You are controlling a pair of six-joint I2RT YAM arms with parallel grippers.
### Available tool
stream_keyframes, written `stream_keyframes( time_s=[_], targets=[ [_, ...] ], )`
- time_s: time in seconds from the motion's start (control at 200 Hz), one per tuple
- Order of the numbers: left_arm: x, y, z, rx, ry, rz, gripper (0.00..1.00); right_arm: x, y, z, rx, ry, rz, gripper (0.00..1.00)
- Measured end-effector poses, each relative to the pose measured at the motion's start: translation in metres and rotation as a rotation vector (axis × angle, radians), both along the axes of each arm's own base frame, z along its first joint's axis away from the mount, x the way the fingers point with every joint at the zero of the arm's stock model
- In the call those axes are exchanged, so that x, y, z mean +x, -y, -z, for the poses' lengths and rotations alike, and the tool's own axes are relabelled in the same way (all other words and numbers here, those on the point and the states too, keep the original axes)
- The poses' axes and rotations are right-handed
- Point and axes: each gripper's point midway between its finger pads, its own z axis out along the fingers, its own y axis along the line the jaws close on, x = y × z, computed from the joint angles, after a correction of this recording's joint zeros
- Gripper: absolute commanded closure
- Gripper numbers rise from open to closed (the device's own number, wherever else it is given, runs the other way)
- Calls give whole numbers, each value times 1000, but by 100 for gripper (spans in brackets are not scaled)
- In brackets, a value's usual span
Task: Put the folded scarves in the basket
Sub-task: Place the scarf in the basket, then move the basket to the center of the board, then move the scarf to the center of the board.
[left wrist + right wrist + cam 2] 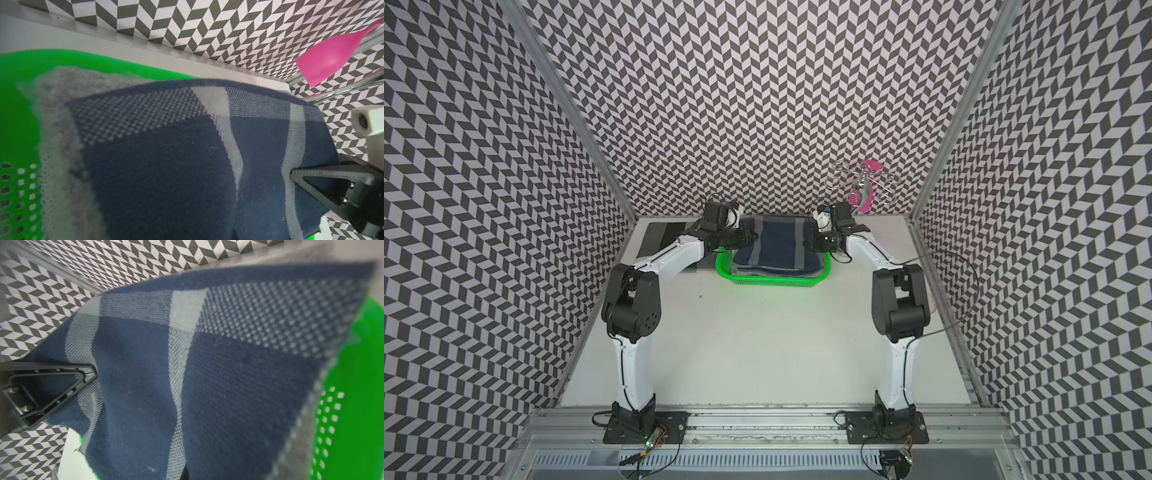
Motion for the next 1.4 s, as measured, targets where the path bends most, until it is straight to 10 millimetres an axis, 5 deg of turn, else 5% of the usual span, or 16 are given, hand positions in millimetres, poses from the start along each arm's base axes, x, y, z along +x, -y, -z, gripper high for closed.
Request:
stream_keyframes(
  time_s=[0.26, 0.541, 0.876, 1.177, 1.402],
  targets=[
    [-2, -6, 8, 13, -30, -9, 80, 1, 5, 4, -25, -6, -3, 87],
    [-2, -17, 14, 49, -47, -28, 67, 3, 12, 7, -62, -6, 19, 60],
    [-6, -35, 1, 75, -53, -60, 54, -3, 33, -6, -153, 4, 92, 51],
    [-1, -97, -47, 69, 25, -178, 52, -15, 46, -45, -173, 74, 140, 49],
    [8, -162, -51, 82, 38, -320, 54, -35, 14, -57, -182, 92, 95, 49]
  ],
)
